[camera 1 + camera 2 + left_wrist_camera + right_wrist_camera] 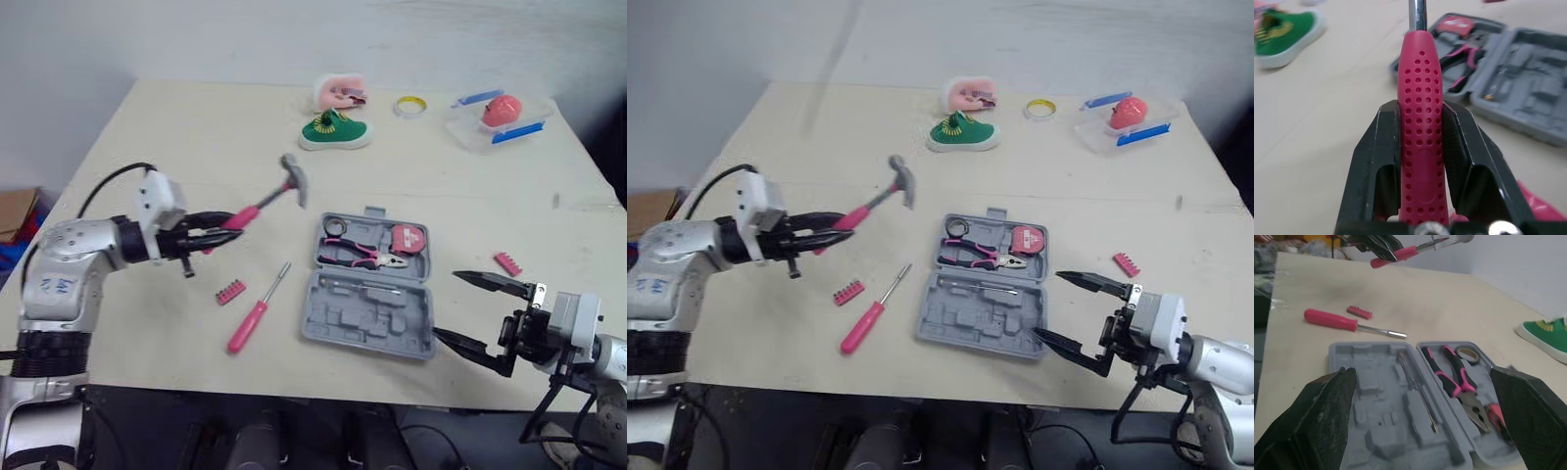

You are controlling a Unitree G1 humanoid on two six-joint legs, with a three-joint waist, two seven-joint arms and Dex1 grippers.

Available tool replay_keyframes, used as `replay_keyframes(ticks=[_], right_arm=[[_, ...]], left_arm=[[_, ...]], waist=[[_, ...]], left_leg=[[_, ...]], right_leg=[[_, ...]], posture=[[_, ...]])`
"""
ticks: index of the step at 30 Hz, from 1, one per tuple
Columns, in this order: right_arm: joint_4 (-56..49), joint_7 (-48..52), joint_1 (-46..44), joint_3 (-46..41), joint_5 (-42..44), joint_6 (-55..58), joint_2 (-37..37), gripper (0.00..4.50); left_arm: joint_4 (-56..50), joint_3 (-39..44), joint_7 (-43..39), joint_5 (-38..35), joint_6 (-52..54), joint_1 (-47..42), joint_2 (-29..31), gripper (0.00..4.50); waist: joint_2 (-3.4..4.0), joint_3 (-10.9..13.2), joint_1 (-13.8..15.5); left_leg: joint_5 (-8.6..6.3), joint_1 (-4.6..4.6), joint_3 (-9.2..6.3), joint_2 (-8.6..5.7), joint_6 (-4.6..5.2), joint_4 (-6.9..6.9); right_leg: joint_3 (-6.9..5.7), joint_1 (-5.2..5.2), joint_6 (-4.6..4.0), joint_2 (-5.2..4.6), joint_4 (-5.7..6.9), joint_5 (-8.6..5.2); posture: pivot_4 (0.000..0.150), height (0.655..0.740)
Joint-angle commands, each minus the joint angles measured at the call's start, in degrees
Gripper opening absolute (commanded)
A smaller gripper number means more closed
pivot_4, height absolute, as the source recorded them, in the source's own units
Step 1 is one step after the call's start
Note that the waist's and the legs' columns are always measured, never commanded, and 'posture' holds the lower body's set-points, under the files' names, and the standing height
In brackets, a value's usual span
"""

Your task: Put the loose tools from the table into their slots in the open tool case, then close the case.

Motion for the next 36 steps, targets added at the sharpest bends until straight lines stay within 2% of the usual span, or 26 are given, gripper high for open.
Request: replay_keyframes(ticks=[1,6,9,14,22,26,36], right_arm=[[0.7,1.0,2.1,-4.8,-0.4,-2.6,-1.5,4.5],[-0.8,2.0,5.5,-6.9,1.0,-1.8,-2.2,4.5],[-4.7,0.5,8.5,-6.8,1.9,0.5,-1.9,4.5],[-10.0,-3.5,11.1,-5.9,1.6,3.2,-0.8,4.5],[-12.8,-6.9,10.6,-4.7,1.5,5.1,-0.2,4.5],[-13.0,-7.6,10.6,-4.8,1.3,5.5,0.1,4.5],[-11.1,-6.3,13.3,-5.0,-0.1,1.0,3.0,4.5]], left_arm=[[-7.9,-7.3,-1.4,-1.8,6.5,-2.7,-2.7,0.52],[-9.9,-16.7,-2.1,3.2,8.1,-6.9,-5.7,0.52],[-10.2,-23.2,-4.7,6.7,9.0,-10.2,-6.0,0.52],[-7.6,-30.5,-4.0,12.9,11.4,-16.2,-9.3,0.52],[-0.2,-36.0,-1.4,20.5,12.3,-23.3,-16.1,0.52],[3.5,-39.3,-1.8,24.9,9.4,-23.8,-17.1,0.52],[4.9,-40.8,-3.6,28.2,10.0,-22.8,-17.5,0.52]], waist=[[0.0,0.0,0.1],[0.0,0.0,0.2],[0.01,0.0,0.3],[0.02,0.0,0.4],[0.02,0.0,0.4],[0.02,0.0,0.3],[0.02,0.0,0.3]], left_leg=[[0.02,0.02,-0.01,0.02,-0.01,0.03],[0.03,0.03,0.0,0.07,-0.01,0.14],[0.03,0.02,-0.02,0.09,-0.02,0.16],[-0.02,-0.07,-0.07,0.11,0.01,0.37],[-0.12,-0.14,-0.13,0.13,0.1,0.6],[-0.13,-0.15,-0.13,0.13,0.13,0.61],[-0.15,-0.18,-0.17,0.13,0.17,0.65]], right_leg=[[0.0,0.0,0.0,0.03,0.04,0.0],[0.07,0.0,0.0,0.08,0.11,0.0],[0.07,0.0,-0.01,0.13,0.11,0.0],[0.07,0.0,-0.01,0.14,0.1,0.0],[0.05,0.04,0.01,0.12,0.11,0.0],[0.04,0.04,0.01,0.11,0.1,0.0],[0.0,0.04,0.01,0.09,0.12,0.0]], posture=[[0.15,0.74],[0.15,0.74],[0.15,0.74],[0.15,0.74],[0.15,0.74],[0.15,0.74],[0.15,0.74]])
